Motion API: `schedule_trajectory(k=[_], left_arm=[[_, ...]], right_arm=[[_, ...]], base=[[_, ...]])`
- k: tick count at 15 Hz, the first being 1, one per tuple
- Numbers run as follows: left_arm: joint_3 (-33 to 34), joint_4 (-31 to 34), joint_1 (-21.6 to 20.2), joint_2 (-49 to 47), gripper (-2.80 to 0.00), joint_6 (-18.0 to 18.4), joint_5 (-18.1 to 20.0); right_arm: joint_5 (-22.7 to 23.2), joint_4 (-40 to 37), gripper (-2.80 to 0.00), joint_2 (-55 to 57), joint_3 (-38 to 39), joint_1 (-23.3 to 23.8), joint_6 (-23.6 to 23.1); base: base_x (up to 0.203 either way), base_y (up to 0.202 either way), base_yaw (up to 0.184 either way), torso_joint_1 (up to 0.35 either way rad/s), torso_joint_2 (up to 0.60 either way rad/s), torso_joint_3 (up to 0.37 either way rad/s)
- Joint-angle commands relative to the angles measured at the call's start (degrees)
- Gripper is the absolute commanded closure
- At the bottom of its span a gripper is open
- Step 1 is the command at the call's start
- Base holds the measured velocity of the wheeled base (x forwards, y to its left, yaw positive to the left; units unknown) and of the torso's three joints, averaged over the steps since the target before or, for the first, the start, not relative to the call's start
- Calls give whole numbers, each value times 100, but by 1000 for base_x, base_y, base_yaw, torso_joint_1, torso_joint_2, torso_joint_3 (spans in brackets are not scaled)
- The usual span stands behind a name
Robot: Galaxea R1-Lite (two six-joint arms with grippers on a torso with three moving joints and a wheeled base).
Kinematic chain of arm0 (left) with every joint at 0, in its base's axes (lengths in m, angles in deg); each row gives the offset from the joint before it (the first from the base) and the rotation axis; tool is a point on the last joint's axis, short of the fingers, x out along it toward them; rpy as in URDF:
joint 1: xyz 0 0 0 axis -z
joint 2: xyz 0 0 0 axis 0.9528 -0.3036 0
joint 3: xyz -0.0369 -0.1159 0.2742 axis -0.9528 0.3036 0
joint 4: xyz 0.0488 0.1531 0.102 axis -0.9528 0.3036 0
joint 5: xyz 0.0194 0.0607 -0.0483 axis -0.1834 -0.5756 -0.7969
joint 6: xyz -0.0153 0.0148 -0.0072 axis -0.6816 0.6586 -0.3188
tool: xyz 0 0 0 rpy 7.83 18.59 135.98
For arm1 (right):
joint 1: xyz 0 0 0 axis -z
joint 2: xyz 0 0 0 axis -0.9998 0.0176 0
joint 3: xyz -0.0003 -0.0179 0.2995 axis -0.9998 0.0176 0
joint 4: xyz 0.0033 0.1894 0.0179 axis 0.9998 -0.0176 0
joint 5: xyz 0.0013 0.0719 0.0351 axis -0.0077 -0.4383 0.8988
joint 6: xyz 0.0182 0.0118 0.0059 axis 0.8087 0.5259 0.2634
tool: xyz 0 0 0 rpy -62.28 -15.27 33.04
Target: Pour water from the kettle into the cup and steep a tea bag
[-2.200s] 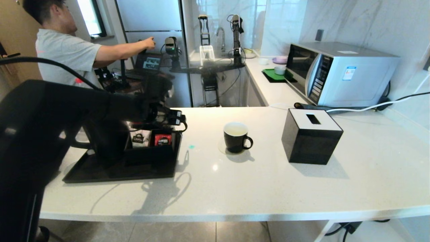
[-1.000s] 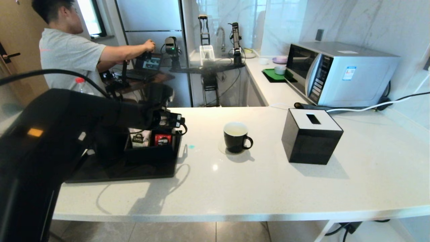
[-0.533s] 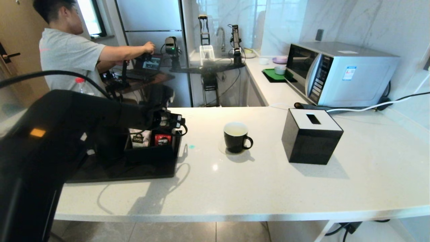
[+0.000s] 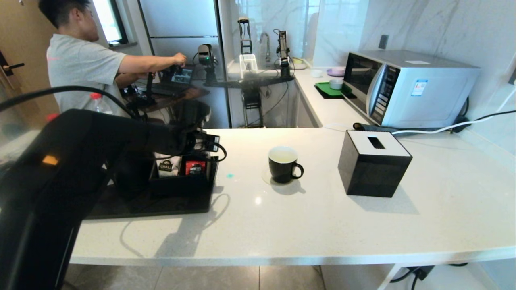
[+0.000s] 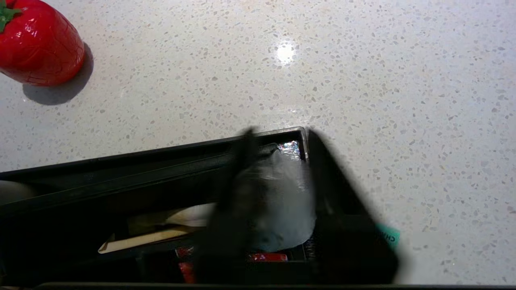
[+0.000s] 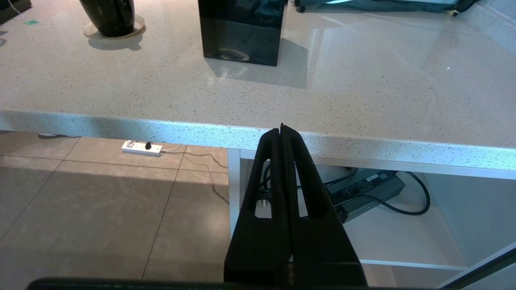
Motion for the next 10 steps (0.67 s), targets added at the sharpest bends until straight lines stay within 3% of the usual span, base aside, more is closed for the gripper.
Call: schedule_trajectory(k=[1, 10], left_arm=[[5, -3, 1, -7, 0, -3, -9], [83, -3, 18, 320, 0, -14, -155]], right_arm=[[3, -1, 0, 7, 0, -2, -4], [3, -1, 0, 7, 0, -2, -4]], base=[[0, 0, 0, 0, 0, 0], [0, 0, 0, 0, 0, 0]])
